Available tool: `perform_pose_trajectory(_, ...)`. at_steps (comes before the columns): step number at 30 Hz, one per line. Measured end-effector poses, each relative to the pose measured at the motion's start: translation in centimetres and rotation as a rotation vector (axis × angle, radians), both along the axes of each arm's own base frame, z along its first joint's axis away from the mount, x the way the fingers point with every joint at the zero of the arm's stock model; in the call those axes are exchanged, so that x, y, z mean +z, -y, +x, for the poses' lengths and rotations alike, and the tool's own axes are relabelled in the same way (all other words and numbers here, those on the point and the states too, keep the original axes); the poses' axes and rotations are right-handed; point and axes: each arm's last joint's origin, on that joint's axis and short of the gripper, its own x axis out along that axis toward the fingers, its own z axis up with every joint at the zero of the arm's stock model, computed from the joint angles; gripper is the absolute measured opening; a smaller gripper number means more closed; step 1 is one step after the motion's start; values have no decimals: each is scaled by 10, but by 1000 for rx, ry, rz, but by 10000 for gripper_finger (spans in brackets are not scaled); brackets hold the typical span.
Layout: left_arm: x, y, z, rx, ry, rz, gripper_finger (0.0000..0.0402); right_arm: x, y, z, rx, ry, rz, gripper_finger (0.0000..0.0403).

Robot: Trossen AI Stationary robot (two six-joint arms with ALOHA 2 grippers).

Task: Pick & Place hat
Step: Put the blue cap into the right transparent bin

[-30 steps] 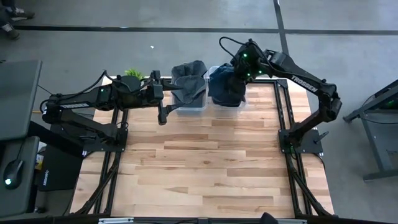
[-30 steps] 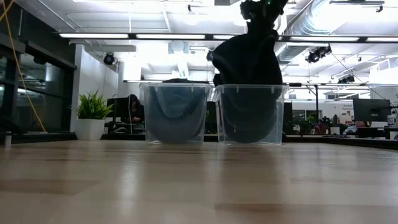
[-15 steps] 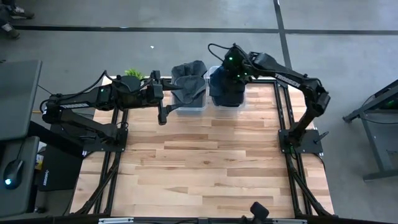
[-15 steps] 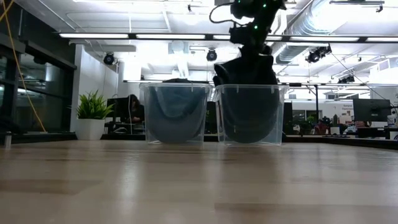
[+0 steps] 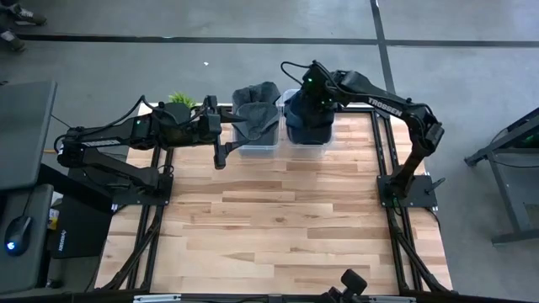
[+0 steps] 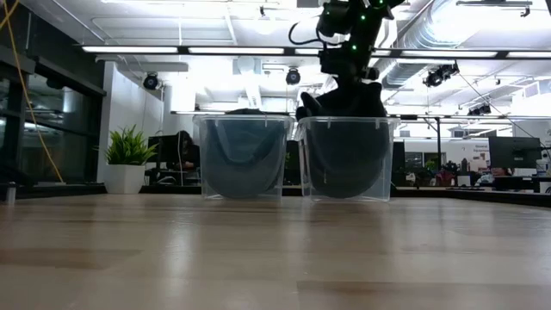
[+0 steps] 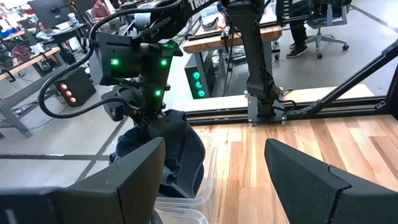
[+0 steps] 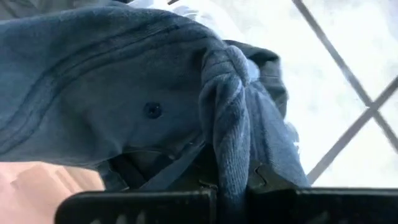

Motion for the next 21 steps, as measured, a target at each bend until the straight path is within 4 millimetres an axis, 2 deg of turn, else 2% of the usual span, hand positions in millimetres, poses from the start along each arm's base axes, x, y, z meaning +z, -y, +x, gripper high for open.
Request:
perform_pose_trajectory(8,0,0,0,4,2,-11,273,-14,1,0,23,-31,45,0)
perform_pose_trajectory(15,-1,0,0,4,-7,-13,273,-48,3,-4,39,-86,61,0)
perform_pose_trajectory(21,-1,0,0,4,-6,-13,273,-49,3,-2,84,-54,54,11)
